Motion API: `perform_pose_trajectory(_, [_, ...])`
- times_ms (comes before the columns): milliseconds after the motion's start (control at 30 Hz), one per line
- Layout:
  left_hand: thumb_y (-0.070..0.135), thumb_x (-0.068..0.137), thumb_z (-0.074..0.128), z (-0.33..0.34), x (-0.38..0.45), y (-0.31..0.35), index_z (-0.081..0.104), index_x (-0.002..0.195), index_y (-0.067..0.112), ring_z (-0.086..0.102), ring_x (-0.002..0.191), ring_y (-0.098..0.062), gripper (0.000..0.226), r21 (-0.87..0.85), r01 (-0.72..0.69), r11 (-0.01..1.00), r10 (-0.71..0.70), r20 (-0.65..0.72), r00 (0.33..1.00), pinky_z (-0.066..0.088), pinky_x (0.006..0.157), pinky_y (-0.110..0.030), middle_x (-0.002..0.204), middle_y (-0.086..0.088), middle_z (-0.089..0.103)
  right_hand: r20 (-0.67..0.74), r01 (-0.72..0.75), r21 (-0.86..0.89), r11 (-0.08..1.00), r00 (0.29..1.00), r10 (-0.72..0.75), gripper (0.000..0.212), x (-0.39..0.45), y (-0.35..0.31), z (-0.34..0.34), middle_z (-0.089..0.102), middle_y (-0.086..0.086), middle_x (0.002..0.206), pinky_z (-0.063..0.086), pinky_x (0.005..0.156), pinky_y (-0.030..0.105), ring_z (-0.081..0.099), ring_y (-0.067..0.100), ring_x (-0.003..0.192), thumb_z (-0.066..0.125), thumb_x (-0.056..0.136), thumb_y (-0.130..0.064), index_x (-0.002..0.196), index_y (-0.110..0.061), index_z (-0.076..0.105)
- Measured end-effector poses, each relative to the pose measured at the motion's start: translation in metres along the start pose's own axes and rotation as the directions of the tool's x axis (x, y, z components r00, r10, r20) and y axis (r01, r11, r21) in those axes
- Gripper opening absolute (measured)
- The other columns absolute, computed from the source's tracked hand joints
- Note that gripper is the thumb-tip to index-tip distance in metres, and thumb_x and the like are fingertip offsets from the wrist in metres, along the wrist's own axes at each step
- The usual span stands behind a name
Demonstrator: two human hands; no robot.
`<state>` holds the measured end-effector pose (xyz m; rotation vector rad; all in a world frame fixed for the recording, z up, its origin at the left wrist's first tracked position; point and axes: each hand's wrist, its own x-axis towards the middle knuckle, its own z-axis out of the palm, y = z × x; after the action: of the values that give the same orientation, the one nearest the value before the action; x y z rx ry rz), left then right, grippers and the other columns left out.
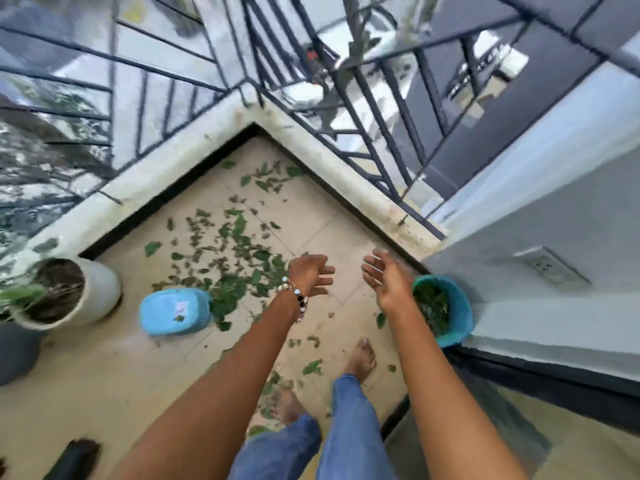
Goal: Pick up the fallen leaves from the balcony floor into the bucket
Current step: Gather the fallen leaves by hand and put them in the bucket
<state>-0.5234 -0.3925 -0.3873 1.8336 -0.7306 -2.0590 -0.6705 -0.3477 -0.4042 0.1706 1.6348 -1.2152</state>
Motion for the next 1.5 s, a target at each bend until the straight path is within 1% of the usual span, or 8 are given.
perform_pose_trajectory(167, [0.004, 0.099, 0.05, -0.124, -0.074, 0.017, 0.059, 0.08, 0.007, 0.058, 0.038, -0.011, 0.021, -0.107, -0.24, 0.965, 0.224, -0.149, 0.963, 0.041, 0.033, -0.017, 0.063, -0.007, 0.062, 0.153, 0.133, -0.157, 0.979, 0.982, -0.109, 0.015, -0.083, 0.012, 0.094, 0.065, 0.008, 0.073, 0.046, 0.052, 0.023, 0.059, 0.017, 0.057, 0.055, 0.094, -0.016, 0.082, -0.013, 0.062])
perform_pose_trajectory(400, [0.009, 0.1, 0.048, -0.287, -0.16, 0.005, 0.059, 0.093, 0.003, 0.049, 0.036, -0.006, 0.014, -0.116, -0.454, 0.883, 0.394, -0.34, 0.854, 0.033, 0.034, -0.013, 0.058, -0.001, 0.061, 0.415, 0.366, -0.35, 0.862, 0.886, -0.207, 0.015, -0.186, 0.06, 0.212, 0.069, 0.011, 0.077, 0.05, 0.053, 0.027, 0.062, 0.019, 0.06, 0.058, 0.094, -0.015, 0.082, -0.013, 0.067])
perform_pose_trajectory(767, [0.01, 0.098, 0.052, -0.475, -0.213, -0.023, 0.067, 0.099, 0.007, 0.061, 0.056, -0.012, 0.016, 0.223, -0.4, 0.889, 0.443, -0.639, 0.629, 0.053, 0.06, -0.025, 0.077, -0.004, 0.068, 0.679, 0.548, -0.413, 0.727, 0.718, -0.155, 0.014, -0.272, 0.141, 0.361, 0.067, 0.009, 0.074, 0.049, 0.053, 0.024, 0.062, 0.018, 0.061, 0.055, 0.097, -0.011, 0.093, -0.004, 0.067])
perform_pose_trajectory(900, [0.01, 0.095, 0.054, -0.546, -0.199, -0.004, 0.07, 0.098, 0.01, 0.061, 0.057, -0.01, 0.017, 0.336, -0.353, 0.873, 0.487, -0.607, 0.628, 0.053, 0.066, -0.027, 0.074, 0.002, 0.068, 0.683, 0.556, -0.413, 0.721, 0.713, -0.158, 0.015, -0.275, 0.171, 0.44, 0.068, 0.009, 0.075, 0.048, 0.054, 0.025, 0.062, 0.019, 0.061, 0.054, 0.096, -0.012, 0.09, -0.007, 0.067])
perform_pose_trajectory(1033, [0.011, 0.096, 0.052, -0.603, -0.189, 0.011, 0.07, 0.101, 0.009, 0.057, 0.056, -0.003, 0.019, 0.412, -0.266, 0.871, 0.47, -0.547, 0.692, 0.046, 0.058, -0.011, 0.078, 0.003, 0.069, 0.658, 0.529, -0.444, 0.723, 0.74, -0.137, 0.015, -0.275, 0.2, 0.498, 0.067, 0.011, 0.075, 0.046, 0.048, 0.023, 0.06, 0.016, 0.058, 0.055, 0.097, -0.014, 0.085, -0.009, 0.065])
perform_pose_trajectory(1233, [0.013, 0.099, 0.049, -0.642, -0.162, 0.04, 0.069, 0.11, 0.006, 0.051, 0.063, -0.005, 0.024, 0.561, -0.209, 0.801, 0.501, -0.437, 0.747, 0.037, 0.047, -0.002, 0.093, -0.005, 0.069, 0.58, 0.492, -0.461, 0.739, 0.797, -0.169, 0.015, -0.279, 0.213, 0.518, 0.07, 0.011, 0.076, 0.049, 0.053, 0.027, 0.063, 0.017, 0.057, 0.057, 0.096, -0.016, 0.09, -0.008, 0.068])
perform_pose_trajectory(1333, [0.018, 0.1, 0.048, -0.642, -0.142, 0.058, 0.069, 0.11, 0.006, 0.063, 0.066, -0.013, 0.026, 0.596, -0.24, 0.766, 0.491, -0.3, 0.818, 0.054, 0.064, -0.018, 0.089, -0.005, 0.072, 0.476, 0.449, -0.448, 0.773, 0.852, -0.219, 0.014, -0.275, 0.207, 0.506, 0.071, 0.011, 0.079, 0.047, 0.052, 0.027, 0.062, 0.018, 0.061, 0.057, 0.095, -0.015, 0.089, -0.011, 0.07])
perform_pose_trajectory(1500, [0.022, 0.098, 0.053, -0.629, -0.095, 0.08, 0.068, 0.095, 0.018, 0.07, 0.077, -0.024, 0.016, 0.704, -0.323, 0.633, 0.469, -0.016, 0.883, 0.057, 0.079, -0.037, 0.084, -0.003, 0.074, 0.179, 0.392, -0.464, 0.794, 0.92, -0.35, 0.015, -0.263, 0.21, 0.46, 0.072, 0.005, 0.079, 0.053, 0.066, 0.033, 0.064, 0.015, 0.066, 0.061, 0.094, -0.022, 0.088, -0.013, 0.073])
